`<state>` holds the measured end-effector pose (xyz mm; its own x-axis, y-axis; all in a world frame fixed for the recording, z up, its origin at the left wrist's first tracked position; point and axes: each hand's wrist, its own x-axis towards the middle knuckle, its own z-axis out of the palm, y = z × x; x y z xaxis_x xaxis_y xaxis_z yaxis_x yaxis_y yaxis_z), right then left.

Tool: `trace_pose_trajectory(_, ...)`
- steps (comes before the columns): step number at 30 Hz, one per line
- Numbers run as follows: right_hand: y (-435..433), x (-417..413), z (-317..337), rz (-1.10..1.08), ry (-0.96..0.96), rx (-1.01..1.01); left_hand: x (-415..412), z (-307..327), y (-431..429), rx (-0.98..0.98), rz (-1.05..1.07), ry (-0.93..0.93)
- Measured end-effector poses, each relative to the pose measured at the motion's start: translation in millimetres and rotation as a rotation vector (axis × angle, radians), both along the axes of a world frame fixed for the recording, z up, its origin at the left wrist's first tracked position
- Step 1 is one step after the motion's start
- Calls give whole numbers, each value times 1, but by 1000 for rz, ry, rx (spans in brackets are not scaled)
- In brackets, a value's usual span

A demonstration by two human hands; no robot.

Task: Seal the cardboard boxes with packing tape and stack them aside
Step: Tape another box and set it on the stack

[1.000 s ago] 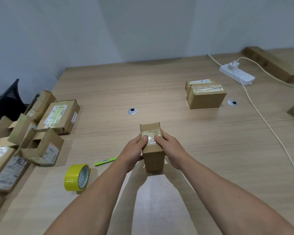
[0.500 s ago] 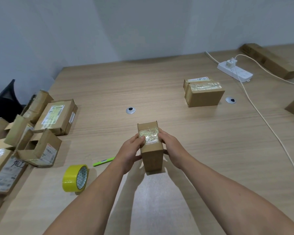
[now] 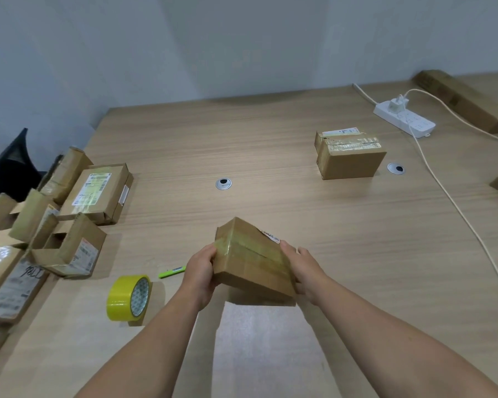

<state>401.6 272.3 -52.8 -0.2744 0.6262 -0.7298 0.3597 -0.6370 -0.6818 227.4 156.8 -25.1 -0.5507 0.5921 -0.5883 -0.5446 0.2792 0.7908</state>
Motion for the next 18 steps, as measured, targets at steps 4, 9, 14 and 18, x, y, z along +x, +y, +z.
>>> trace_pose_trajectory(4, -7, -3, -8, 63, -108, 271, -2, -24, -4, -267, -72, 493)
trace_pose_trajectory(9, -10, -8, -14, 130, -312, 326, 1, -26, -6, -385, -99, 591)
trace_pose_trajectory(14, -16, -11, -19, 210, -373, 314, 14, -34, -10, -442, -160, 609)
trace_pose_trajectory(18, -24, -22, -17, 243, -469, 302, 23, -49, -3, -504, -247, 637)
